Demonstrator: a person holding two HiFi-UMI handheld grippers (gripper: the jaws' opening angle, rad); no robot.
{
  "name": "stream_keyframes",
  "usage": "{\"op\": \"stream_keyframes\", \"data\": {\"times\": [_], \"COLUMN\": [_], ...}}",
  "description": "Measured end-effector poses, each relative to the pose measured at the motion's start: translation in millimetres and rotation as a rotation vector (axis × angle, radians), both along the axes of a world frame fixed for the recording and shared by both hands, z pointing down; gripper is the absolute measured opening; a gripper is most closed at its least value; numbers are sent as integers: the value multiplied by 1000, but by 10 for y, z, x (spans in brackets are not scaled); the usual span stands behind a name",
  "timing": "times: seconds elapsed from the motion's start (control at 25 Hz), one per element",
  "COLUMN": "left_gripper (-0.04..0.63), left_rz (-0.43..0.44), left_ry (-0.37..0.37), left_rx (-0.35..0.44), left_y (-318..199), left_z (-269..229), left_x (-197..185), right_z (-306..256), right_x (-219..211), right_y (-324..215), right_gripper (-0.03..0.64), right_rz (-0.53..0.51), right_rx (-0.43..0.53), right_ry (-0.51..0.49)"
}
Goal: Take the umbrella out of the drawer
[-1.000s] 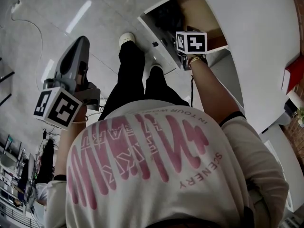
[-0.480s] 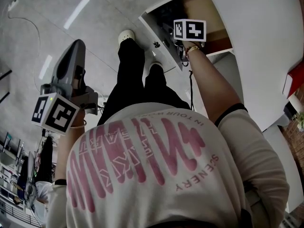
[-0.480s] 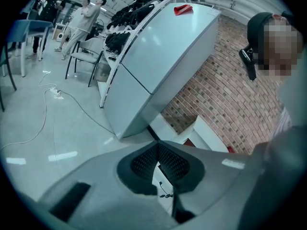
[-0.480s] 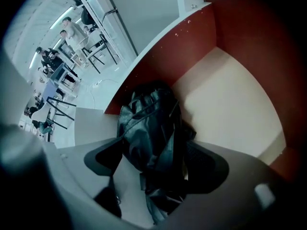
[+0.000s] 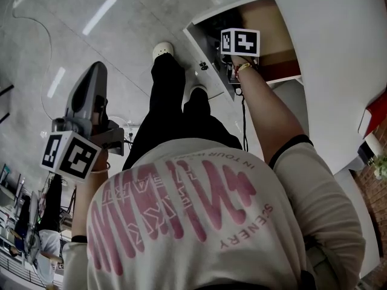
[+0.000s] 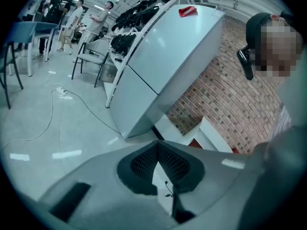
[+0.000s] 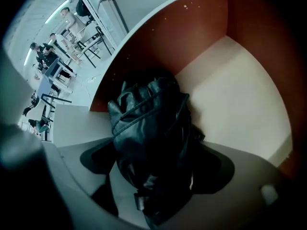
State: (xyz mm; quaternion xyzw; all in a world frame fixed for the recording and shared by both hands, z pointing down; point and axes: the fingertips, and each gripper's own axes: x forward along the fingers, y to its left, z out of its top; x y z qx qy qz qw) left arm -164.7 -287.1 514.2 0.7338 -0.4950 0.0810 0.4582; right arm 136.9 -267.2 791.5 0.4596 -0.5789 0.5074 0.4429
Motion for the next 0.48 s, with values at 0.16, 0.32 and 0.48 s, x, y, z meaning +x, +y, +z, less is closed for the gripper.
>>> {"op": "stream_keyframes", "data": {"times": [0.16, 0.32, 0.48], "left_gripper": [3, 3, 3], "left_rz": [-14, -25, -28], "left_ry": [-3, -3, 2], "left_rx": [-9, -10, -12], "left_y": [57, 83, 64], "left_z": [75, 110, 144], "left_x": [-72, -98, -115], "right_z": [99, 134, 149], "right_x": [-11, 13, 36], "right_y": [4, -1, -16], "right_gripper": [483, 470, 448], "right_rz": [24, 25, 17], "right_rx": [-29, -46, -46], "right_ry": [6, 39, 97]}}
